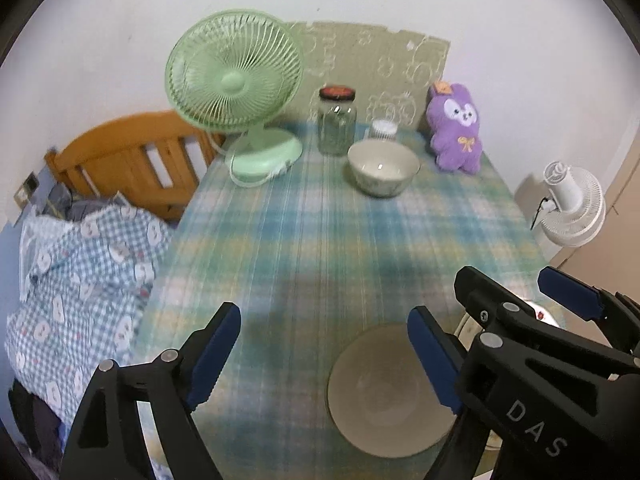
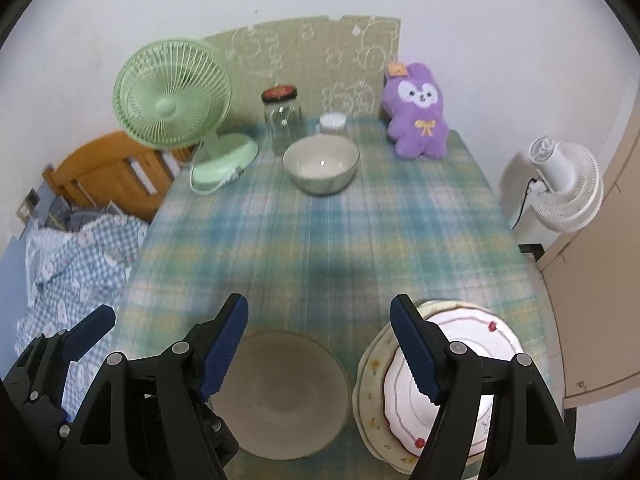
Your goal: Organize plates and bowls
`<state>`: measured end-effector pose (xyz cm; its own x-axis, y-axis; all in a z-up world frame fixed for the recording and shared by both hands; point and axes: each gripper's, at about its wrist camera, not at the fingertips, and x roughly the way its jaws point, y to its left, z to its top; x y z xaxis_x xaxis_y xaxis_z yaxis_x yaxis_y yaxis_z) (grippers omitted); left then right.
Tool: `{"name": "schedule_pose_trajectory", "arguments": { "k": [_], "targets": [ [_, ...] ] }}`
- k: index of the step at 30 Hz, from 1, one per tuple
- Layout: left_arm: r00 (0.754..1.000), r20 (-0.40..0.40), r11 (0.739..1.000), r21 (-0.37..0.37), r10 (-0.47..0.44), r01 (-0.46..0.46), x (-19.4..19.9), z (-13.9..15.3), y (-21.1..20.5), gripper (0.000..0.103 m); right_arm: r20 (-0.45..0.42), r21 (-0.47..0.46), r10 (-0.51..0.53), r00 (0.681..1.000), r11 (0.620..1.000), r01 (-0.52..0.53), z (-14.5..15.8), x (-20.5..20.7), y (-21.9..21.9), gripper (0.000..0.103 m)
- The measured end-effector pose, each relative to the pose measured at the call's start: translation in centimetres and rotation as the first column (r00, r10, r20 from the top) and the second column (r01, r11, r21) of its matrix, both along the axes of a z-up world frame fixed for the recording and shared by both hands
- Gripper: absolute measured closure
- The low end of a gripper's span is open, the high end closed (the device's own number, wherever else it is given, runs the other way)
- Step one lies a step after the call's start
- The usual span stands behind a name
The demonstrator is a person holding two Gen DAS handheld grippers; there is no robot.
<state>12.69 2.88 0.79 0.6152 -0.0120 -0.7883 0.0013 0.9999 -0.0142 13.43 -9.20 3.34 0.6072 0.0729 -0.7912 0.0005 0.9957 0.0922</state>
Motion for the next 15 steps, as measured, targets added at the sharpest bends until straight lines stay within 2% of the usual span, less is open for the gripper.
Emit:
{"name": "schedule_pose_trajectory", "arguments": {
  "k": [7,11,15],
  "targets": [
    [0.997,0.047,0.998,-0.021,-0.056,0.057,2.2,2.7,-0.1,0.016,0.054,-0.007,-0.037,0.998,0.999,0.037,3.1,1.7,-0.2,0.022],
    [0.997,0.047,0.997,-0.034,-0.069,0.071,3.9,3.2,-0.9,0.019,0.051,-0.008,-0.050,0.997,0.999,0.050,3.7,3.5,-0.8,0.022],
    [0.996,0.051,0.996,-0.058,-0.070,0.073,5.7,3.2,-1.4,0.019,0.085,-0.015,-0.042,0.996,0.999,0.043,3.9,5.3,-1.6,0.022]
  ]
}}
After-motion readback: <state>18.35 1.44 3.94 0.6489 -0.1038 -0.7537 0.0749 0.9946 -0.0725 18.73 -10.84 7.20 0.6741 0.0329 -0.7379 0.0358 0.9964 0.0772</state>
